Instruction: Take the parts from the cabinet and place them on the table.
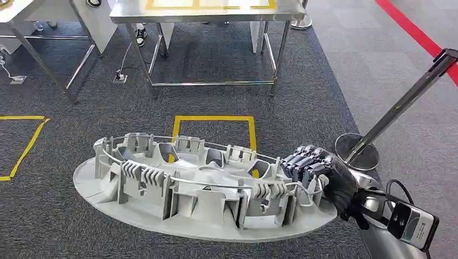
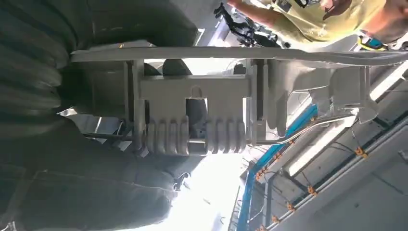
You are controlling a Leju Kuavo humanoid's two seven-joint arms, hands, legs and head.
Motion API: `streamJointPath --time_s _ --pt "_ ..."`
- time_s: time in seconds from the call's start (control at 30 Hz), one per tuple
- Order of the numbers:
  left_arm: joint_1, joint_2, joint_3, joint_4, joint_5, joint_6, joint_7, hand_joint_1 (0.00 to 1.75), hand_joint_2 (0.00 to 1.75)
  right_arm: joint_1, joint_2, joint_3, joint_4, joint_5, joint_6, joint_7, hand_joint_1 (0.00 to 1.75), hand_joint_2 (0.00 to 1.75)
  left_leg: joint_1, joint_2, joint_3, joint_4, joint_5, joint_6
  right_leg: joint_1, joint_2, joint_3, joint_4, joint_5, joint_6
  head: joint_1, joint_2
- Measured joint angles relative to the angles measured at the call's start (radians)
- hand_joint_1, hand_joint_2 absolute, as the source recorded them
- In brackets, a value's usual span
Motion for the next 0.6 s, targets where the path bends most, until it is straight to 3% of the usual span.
streamJointPath --time_s 0.03,0.13,0.2,0.27,0.33,0.37,0.4,0.43,0.5,0.53,0.6 --pt "0.000 -0.003 0.000 0.001 0.000 0.000 0.000 0.00 1.75 -0.001 0.000 -0.001 0.000 0.000 0.000 0.000 1.75 1.75 -0.007 -0.001 -0.004 0.003 -0.004 -0.005 0.004 0.000 0.010 -0.019 -0.015 -0.005 -0.003 0.000" --pt "0.000 -0.004 0.000 0.001 0.000 0.000 0.000 0.00 1.75 -0.001 0.000 -0.004 -0.001 0.001 0.000 0.000 1.75 1.75 -0.001 -0.002 -0.003 -0.002 -0.003 -0.017 0.010 0.002 0.012 -0.022 -0.011 -0.016 -0.002 0.000" --pt "0.000 -0.005 0.000 0.001 -0.001 0.000 0.000 0.00 1.75 -0.001 0.000 -0.004 -0.001 0.002 0.000 0.000 1.75 1.75 -0.001 0.001 -0.006 0.007 -0.014 -0.030 -0.002 0.000 0.023 -0.036 -0.006 -0.025 -0.002 0.000" --pt "-0.001 -0.005 0.000 0.001 -0.001 0.000 0.000 0.00 1.75 -0.002 0.001 -0.004 -0.001 0.001 0.000 0.000 1.75 1.75 0.003 0.007 -0.055 0.109 -0.070 -0.043 -0.007 -0.002 0.027 -0.037 -0.010 -0.031 -0.007 0.000" --pt "0.000 -0.003 0.000 0.001 -0.002 0.000 0.000 0.00 1.75 -0.002 0.002 -0.003 -0.001 0.000 0.000 0.000 1.75 1.75 0.011 0.008 -0.142 0.265 -0.126 -0.054 -0.009 -0.003 0.026 -0.037 -0.011 -0.032 -0.007 0.000" --pt "0.001 -0.003 0.000 0.001 -0.002 0.000 0.000 0.00 1.75 -0.002 0.002 -0.003 -0.001 -0.001 0.001 0.000 1.75 1.75 0.015 0.008 -0.164 0.298 -0.128 -0.057 -0.010 -0.003 0.026 -0.037 -0.012 -0.031 -0.007 0.000" --pt "0.001 -0.003 0.000 0.001 -0.003 -0.001 0.000 0.00 1.75 -0.002 0.001 -0.003 -0.001 -0.003 0.001 0.000 1.75 1.75 0.019 0.009 -0.164 0.286 -0.107 -0.059 -0.013 -0.003 0.028 -0.037 -0.013 -0.028 -0.006 0.000" --pt "0.001 -0.003 0.000 0.001 -0.003 -0.001 0.000 0.00 1.75 -0.003 0.001 -0.003 -0.001 -0.007 0.001 0.000 1.75 1.75 0.024 0.009 -0.140 0.228 -0.066 -0.061 -0.016 -0.003 0.031 -0.037 -0.016 -0.025 -0.007 0.000" --pt "0.001 -0.002 0.000 0.001 -0.004 -0.001 0.000 0.00 1.75 -0.008 0.002 -0.003 -0.001 -0.010 0.001 0.000 1.75 1.75 0.031 0.017 -0.043 0.039 0.023 -0.067 -0.022 -0.003 0.042 -0.037 -0.023 -0.013 -0.008 0.000" --pt "-0.001 -0.004 0.000 0.002 -0.004 -0.002 0.000 0.00 1.75 -0.011 0.001 -0.003 -0.001 -0.010 0.001 0.000 1.75 1.75 0.031 0.020 -0.022 0.001 0.010 -0.072 -0.019 -0.002 0.044 -0.036 -0.025 -0.006 -0.012 0.000" --pt "-0.001 -0.003 0.000 0.002 -0.004 -0.003 0.000 0.00 1.75 -0.018 0.001 -0.003 -0.001 -0.010 0.001 0.001 1.75 1.75 0.024 0.013 -0.020 0.001 0.008 -0.054 -0.016 0.000 0.043 -0.041 -0.027 0.007 -0.011 0.000"
